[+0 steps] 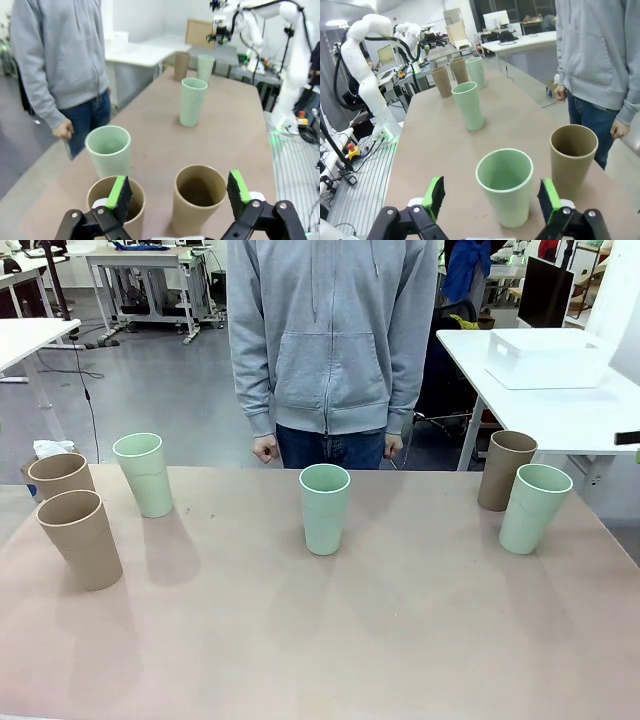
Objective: Stack the cups and store them in the basket.
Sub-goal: Pick up two Reusable plastic cups , one in each hand.
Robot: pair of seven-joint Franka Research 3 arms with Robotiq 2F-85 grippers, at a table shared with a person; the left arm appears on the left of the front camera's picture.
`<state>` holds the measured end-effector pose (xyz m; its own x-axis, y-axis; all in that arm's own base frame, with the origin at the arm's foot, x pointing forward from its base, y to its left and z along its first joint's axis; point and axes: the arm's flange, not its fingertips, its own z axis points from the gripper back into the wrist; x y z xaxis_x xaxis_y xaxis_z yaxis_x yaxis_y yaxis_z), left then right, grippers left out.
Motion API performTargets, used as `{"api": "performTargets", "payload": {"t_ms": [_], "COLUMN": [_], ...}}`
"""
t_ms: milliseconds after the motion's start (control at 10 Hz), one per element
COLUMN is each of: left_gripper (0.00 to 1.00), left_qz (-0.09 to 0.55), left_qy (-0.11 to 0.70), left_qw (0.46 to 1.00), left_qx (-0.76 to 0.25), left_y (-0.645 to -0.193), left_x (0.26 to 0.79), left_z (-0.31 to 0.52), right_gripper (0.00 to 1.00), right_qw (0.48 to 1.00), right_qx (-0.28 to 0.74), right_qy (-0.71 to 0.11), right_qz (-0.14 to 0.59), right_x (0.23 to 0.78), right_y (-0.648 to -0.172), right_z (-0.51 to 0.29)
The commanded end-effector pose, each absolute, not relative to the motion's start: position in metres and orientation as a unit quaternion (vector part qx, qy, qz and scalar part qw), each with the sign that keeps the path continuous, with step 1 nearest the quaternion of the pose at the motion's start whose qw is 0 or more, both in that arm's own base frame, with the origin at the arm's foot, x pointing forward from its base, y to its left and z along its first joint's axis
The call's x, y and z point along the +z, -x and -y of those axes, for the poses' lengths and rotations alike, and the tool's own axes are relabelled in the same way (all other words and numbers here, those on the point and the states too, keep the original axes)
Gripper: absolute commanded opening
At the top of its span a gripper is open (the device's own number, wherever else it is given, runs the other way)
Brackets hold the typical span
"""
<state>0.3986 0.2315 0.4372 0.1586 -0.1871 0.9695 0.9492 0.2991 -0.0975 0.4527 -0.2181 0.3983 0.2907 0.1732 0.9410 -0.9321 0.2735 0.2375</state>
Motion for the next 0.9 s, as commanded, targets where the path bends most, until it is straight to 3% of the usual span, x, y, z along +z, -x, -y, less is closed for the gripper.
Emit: {"api": "performTargets", "payload": {"t_ms": [0,200,400,800], "left_gripper": [1.0,1.0,1.0,1.0], "left_qz": [0.521,0.525,0.521,0.525], "left_qy": [0.412,0.426,0.416,0.418], "left_qw": [0.604,0.578,0.6,0.593], "left_qx": [-0.441,-0.457,-0.442,-0.445], "left_y": [-0.407,-0.421,-0.406,-0.413], "left_x": [0.418,0.387,0.392,0.384], "left_z": [-0.26,-0.273,-0.266,-0.27], "right_gripper": [1.0,1.0,1.0,1.0], "right_qw": [0.644,0.627,0.65,0.645], "right_qx": [0.424,0.428,0.425,0.426], "right_qy": [-0.451,-0.454,-0.452,-0.456], "right_qz": [0.45,0.467,0.44,0.441], "right_x": [0.379,0.355,0.356,0.35], "right_y": [-0.458,-0.458,-0.459,-0.458], "right_z": [0.217,0.212,0.212,0.213]}}
